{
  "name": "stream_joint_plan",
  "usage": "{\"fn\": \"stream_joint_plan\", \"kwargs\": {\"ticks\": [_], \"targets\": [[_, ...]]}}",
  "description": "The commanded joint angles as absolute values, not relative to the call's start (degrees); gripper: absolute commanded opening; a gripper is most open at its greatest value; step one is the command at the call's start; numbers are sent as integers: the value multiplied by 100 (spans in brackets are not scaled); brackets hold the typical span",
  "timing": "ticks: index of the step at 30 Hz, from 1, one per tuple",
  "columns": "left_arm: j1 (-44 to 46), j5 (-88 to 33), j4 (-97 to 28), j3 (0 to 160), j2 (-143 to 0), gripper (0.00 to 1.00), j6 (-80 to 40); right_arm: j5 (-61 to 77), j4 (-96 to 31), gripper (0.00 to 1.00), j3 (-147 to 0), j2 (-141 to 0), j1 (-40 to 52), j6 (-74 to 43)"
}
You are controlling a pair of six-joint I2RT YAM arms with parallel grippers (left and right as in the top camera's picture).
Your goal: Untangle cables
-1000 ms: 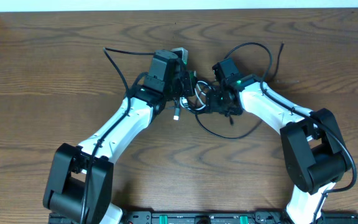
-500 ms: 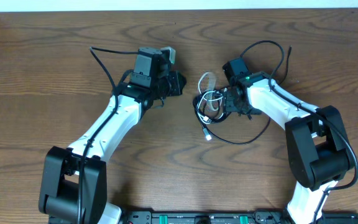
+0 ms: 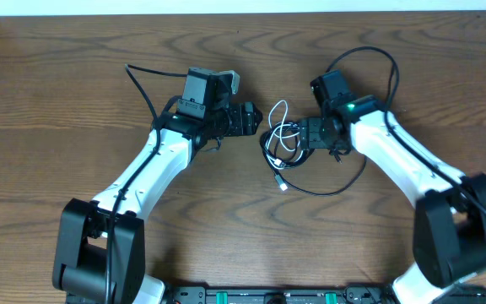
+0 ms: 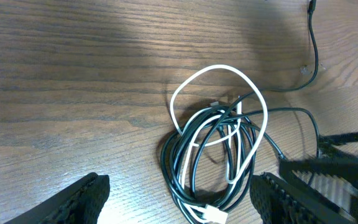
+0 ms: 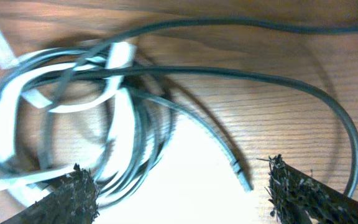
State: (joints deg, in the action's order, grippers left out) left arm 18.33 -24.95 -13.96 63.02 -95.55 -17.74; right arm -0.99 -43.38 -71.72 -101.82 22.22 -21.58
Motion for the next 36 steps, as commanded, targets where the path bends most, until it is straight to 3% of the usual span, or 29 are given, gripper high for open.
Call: {"fn": "stream_joint_plan", "kwargs": {"ticks": [1,7,10,20,25,36], "targets": [[1806,-2353,-1459,6274,-9430,78,-1697,709,-4368,89,-7153,-9929,2246,-1278],[1806,-845,-1959,6270,-9430,78,-2331,1350,-4370,94,-7150,-10009,2440,-270],[1806,-270,-2185,6270,-9430,78,-2840,1953,-4375,87,-7148,-10009,2637,353],[1634,285,-2427,6270,-9430,78,-3568,2176,-4215,82,-7146,-10031,3153,650],[1466,261,-2530,6270,-9430,79,-3568,2110,-3747,71,-7144,-10287,3251,469],[1463,261,-2633,6270,-9430,79,-3568,1549,-3100,60,-7144,-11338,3240,602]]}}
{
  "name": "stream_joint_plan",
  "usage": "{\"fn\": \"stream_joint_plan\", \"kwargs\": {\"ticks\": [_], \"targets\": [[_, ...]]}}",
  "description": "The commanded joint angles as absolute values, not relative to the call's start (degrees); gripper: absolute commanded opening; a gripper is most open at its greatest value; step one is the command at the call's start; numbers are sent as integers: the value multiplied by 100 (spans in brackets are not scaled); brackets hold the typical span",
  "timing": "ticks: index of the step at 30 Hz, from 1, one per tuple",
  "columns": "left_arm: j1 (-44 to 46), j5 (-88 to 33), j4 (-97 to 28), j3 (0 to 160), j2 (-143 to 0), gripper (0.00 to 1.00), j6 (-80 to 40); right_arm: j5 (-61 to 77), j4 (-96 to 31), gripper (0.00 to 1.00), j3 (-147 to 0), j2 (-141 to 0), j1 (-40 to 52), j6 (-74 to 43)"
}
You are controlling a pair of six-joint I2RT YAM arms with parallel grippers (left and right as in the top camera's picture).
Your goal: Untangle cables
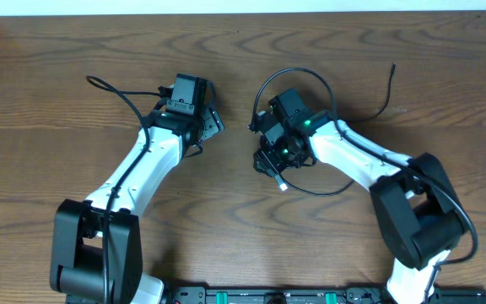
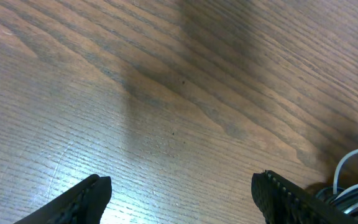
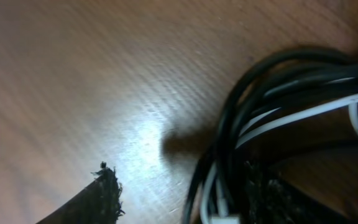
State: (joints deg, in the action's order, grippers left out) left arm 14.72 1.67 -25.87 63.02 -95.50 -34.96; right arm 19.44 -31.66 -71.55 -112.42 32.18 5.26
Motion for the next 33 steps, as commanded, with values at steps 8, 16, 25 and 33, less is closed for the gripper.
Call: {"fn": "stream_joint_plan", "kwargs": {"ticks": [8,16,25,33], "targets": [[1463,259,-2637,6270,-9430,78,-3568,1695,-3083,1,-7148,-11290,3232,475],[1470,172,-2661,6270,-9430,60,-3562,2768,-3260,1,-7168,-10226,3059,478],[1470,-3002,-2346,6270,-9430,68,-1535,2884,-3234,1,-7166,-9397,2875,145],[1470,-3140,-2193,6270,-9430,91,-1529,3004,-3341,1,-7166,-9397,2738,86]]}}
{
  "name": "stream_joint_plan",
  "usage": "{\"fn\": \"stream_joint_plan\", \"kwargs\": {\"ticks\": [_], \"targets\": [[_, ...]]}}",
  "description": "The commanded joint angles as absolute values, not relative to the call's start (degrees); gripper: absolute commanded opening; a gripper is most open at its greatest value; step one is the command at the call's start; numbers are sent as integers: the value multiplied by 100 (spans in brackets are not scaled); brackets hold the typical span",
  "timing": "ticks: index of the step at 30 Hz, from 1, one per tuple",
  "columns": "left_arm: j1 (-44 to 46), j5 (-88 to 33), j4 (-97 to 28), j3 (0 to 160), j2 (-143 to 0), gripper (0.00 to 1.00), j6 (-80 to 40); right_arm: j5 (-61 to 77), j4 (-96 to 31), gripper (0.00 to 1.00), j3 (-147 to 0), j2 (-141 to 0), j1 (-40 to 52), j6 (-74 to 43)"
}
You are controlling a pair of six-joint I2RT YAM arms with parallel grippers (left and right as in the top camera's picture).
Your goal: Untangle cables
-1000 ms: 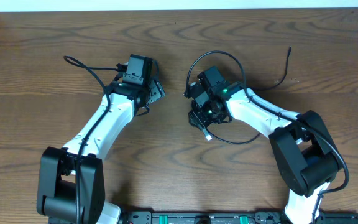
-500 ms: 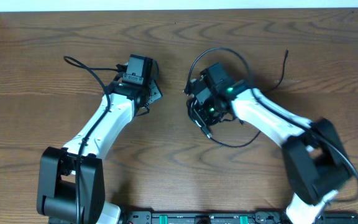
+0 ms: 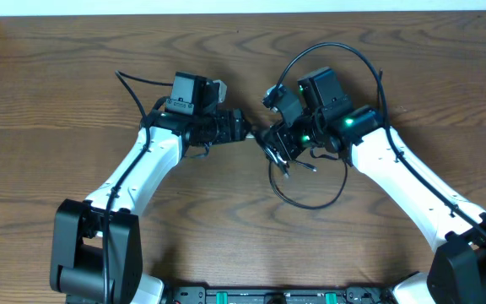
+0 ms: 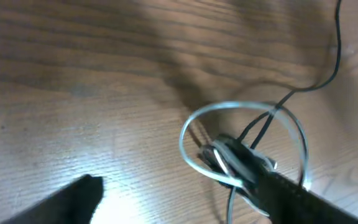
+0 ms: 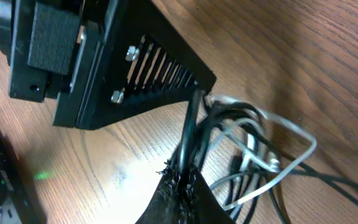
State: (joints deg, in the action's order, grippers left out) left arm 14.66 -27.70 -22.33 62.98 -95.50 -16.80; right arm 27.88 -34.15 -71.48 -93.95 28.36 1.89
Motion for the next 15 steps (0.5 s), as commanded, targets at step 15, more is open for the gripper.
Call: {"fn": "stream_joint_plan", "kwargs": {"ticks": [15], "targets": [[1470,-3391,-2128,6270,-9430,91,-1527,3498,-2936,1,-7548,-8818,2655,436]]}}
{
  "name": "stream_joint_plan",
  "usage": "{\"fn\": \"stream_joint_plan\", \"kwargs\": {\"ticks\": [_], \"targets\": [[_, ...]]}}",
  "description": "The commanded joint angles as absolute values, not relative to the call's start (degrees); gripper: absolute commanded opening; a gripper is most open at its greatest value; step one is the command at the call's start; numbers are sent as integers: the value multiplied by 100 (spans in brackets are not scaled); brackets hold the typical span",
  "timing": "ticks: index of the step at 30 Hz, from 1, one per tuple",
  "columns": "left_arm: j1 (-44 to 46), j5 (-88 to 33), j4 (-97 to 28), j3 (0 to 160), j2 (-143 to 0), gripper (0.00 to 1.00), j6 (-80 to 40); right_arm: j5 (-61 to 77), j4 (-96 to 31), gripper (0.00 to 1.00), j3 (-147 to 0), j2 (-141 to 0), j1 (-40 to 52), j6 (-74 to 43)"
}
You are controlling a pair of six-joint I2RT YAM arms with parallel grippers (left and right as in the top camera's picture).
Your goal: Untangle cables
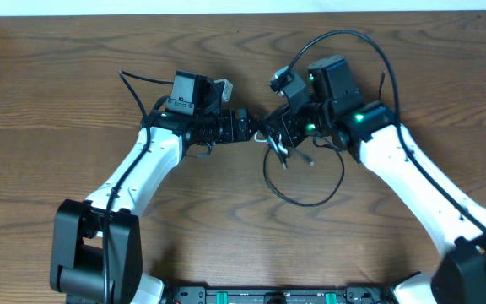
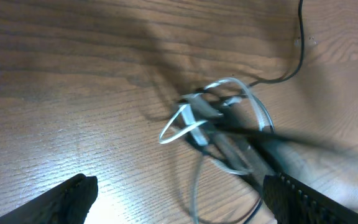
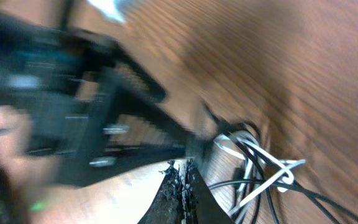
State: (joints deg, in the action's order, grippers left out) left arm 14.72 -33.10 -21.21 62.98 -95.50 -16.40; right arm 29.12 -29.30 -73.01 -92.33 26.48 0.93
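A tangled bundle of white and black cables [image 1: 280,152] hangs just above the wooden table. My right gripper [image 1: 278,135] is shut on the bundle's top strands; in the right wrist view its closed fingers [image 3: 182,186] pinch a black strand, with the white loops [image 3: 263,171] beside them. A long black cable loop [image 1: 309,201] trails onto the table toward me. My left gripper [image 1: 256,128] is open just left of the bundle. In the left wrist view its fingers [image 2: 73,193] spread wide below the bundle [image 2: 207,118].
The wooden table [image 1: 57,84] stretches to either side. A black cable tail [image 1: 386,84] runs off at the far right. The two arms nearly meet at the table's middle, close to the far edge [image 1: 243,12].
My right gripper, still shut on the bundle, has shifted slightly away from me and the bundle with it. The left gripper has come a little closer to the bundle and stays open.
First both grippers were open on either side of the bundle lying on the table. Then the left gripper was back to the left while the right one was down at the bundle. After that the right held the bundle lifted, the left open beside it, as now.
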Motion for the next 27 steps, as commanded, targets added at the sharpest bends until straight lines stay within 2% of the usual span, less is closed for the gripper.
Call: {"fn": "stream_joint_plan", "kwargs": {"ticks": [1,5,10,12,15,17,19,21,23,25,26,27], "targets": [[1470,-3428,-2110,6270,-9430,91,-1529,3426,-2943,1,-7548,-8805,2655,434],[1479,-3885,-2003,6270,-9430,91,-1529,2886,-2963,1,-7542,-8818,2655,165],[1490,-3673,-2145,6270,-9430,90,-1529,1629,-3133,2,-7542,-8818,2655,-82],[1479,-2936,-2399,6270,-9430,90,-1726,1155,-3385,3,-7542,-8818,2655,-84],[1479,-784,-3037,6270,-9430,90,-2832,513,-3745,4,-7542,-8818,2655,-213],[1479,526,-3524,6270,-9430,90,-3789,-38,-3948,10,-7542,-8818,2655,-578],[1479,622,-3597,6270,-9430,93,-4139,-281,-4027,17,-7542,-8818,2655,-808],[1479,388,-3496,6270,-9430,99,-4143,-307,-4082,19,-7537,-8818,2655,-882],[1479,62,-3315,6270,-9430,100,-3879,-309,-4121,22,-7531,-8818,2655,-880],[1487,-644,-2998,6270,-9430,100,-2775,-309,-4152,24,-7529,-8818,2655,-878],[1507,-1170,-2856,6270,-9430,100,-1841,-307,-4180,25,-7526,-8818,2655,-880],[1529,-1243,-2860,6270,-9430,98,-1378,-309,-4206,26,-7526,-8818,2655,-880]]}}
